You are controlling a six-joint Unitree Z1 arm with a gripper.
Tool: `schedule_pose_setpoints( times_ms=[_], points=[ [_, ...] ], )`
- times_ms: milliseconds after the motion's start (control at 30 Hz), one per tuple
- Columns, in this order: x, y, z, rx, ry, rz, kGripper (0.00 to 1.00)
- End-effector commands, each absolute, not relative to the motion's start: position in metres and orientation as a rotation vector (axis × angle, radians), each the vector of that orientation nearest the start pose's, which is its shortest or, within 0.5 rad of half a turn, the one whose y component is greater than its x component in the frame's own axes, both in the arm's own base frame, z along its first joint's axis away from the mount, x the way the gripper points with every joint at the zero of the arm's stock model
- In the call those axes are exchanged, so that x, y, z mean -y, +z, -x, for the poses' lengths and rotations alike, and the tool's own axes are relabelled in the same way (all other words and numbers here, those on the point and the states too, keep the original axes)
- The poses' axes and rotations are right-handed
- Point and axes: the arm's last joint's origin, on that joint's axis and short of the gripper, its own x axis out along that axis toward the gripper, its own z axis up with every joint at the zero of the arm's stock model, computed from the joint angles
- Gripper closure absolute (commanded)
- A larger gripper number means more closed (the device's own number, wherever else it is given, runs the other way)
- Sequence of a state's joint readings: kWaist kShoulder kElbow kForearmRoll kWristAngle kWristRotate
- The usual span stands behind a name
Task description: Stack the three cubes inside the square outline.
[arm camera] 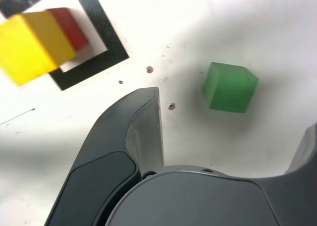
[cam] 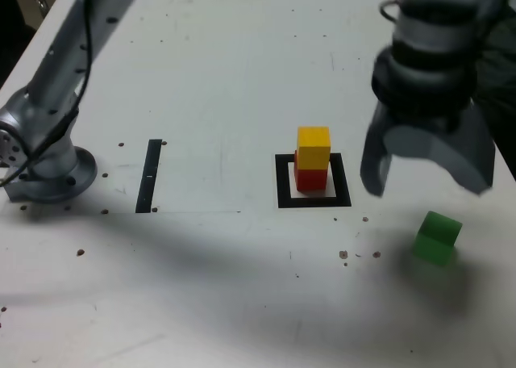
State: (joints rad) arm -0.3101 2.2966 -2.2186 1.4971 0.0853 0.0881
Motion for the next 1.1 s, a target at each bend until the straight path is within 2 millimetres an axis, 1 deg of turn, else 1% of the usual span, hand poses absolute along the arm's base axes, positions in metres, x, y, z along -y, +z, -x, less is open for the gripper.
schedule_pose_setpoints(
  times_ms=[0, 300, 533, 633, 700, 767, 800, 867, 967, 1000, 1067],
  points=[
    [0.138, 0.278, -0.439, -1.549, -0.264, -0.387, 0.00],
    [0.147, 0.248, -0.460, -1.570, -0.319, -0.424, 0.00],
    [0.152, 0.228, -0.474, -1.576, -0.346, -0.425, 0.02],
    [0.153, 0.222, -0.478, -1.583, -0.355, -0.428, 0.04],
    [0.154, 0.220, -0.479, -1.591, -0.357, -0.433, 0.08],
    [0.154, 0.220, -0.480, -1.599, -0.357, -0.437, 0.15],
    [0.154, 0.220, -0.480, -1.602, -0.355, -0.440, 0.20],
    [0.154, 0.221, -0.481, -1.600, -0.347, -0.446, 0.34],
    [0.154, 0.224, -0.482, -1.584, -0.338, -0.461, 0.57],
    [0.155, 0.225, -0.483, -1.579, -0.336, -0.465, 0.63],
    [0.155, 0.226, -0.483, -1.573, -0.338, -0.470, 0.71]
  ],
)
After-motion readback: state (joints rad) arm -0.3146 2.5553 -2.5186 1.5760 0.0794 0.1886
